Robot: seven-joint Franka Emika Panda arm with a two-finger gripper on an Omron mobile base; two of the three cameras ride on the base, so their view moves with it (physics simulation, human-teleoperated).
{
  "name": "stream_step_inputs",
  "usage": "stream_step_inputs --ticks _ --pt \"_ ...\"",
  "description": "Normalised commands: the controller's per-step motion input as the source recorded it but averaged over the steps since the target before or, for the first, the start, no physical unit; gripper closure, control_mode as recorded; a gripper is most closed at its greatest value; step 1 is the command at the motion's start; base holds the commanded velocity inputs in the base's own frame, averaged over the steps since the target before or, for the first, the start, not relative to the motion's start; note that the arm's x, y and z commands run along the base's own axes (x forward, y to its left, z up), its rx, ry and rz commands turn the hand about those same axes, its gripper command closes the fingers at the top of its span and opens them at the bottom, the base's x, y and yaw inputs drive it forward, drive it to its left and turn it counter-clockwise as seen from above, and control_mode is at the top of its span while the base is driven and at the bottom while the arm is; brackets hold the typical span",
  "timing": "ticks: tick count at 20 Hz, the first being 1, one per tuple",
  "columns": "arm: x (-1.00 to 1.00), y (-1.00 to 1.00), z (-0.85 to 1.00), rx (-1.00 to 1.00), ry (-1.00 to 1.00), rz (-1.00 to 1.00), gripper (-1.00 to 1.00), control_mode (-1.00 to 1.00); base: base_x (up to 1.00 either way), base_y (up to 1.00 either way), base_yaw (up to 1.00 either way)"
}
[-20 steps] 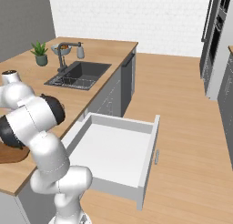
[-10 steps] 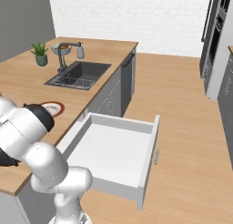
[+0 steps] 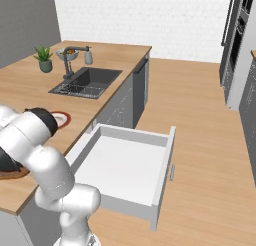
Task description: Pick up the knife from the drawer and place it on the cutting board. Then place the meat from the plate to the cutting board.
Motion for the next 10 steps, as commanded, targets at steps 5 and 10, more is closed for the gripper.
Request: stream_step_inputs --ticks 5,10 --pt "-0.2 -0.11 0.4 0.04 0.0 0.0 -1.0 -1.0 0.0 0.0 0.0" --pt "-0.83 -0.9 0.99 0.24 -0.14 0.0 -1.0 -1.0 0.0 0.0 0.0"
